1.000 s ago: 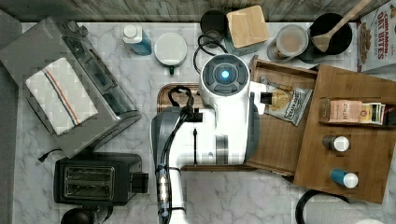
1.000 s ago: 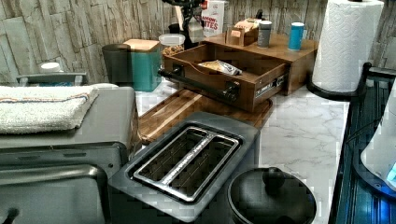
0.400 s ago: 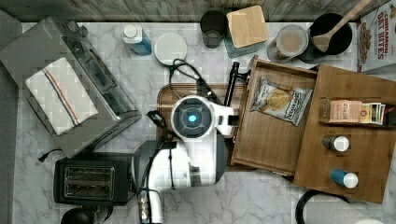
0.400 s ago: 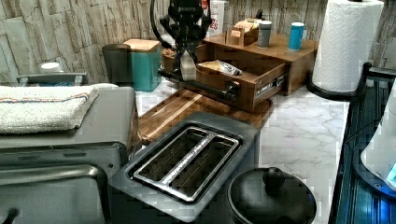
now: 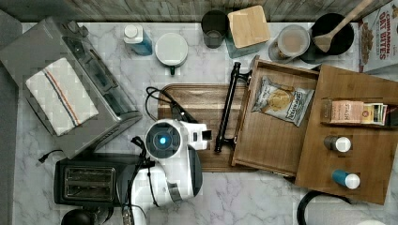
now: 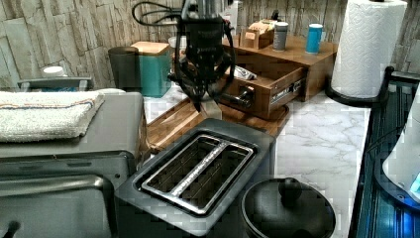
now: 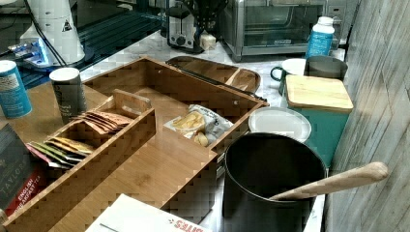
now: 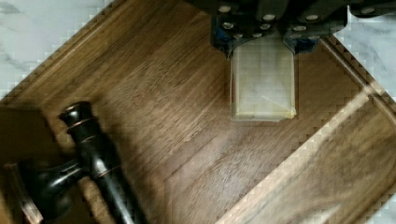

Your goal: Place the butter on the board.

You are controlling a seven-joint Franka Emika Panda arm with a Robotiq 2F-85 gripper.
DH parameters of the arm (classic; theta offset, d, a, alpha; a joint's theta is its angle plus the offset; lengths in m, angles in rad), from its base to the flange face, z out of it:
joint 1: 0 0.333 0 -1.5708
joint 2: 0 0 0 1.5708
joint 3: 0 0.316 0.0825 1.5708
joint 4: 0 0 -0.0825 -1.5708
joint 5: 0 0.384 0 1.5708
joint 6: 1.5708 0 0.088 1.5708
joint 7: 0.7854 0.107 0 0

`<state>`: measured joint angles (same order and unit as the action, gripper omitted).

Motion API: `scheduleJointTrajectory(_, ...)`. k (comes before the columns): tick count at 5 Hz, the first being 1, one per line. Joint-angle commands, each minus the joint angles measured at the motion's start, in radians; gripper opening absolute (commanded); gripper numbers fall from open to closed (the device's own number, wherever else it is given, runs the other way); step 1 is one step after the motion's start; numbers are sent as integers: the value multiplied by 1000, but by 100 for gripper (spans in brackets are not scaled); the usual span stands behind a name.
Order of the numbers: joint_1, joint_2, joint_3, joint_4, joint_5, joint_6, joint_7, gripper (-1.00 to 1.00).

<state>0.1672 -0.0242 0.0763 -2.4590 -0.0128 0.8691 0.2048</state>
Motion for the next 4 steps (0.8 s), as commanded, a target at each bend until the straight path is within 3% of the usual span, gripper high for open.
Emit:
scheduleJointTrajectory(1,-2,39,-9,-26,24,124,-31,-100)
scheduleJointTrajectory(2,16,74,10,-37,-12,191,58,-100)
scheduleJointTrajectory(3,24,47,19,-32,40,150,63,100)
scheduleJointTrajectory(4,29,58,17,-28,-5,156,108,100)
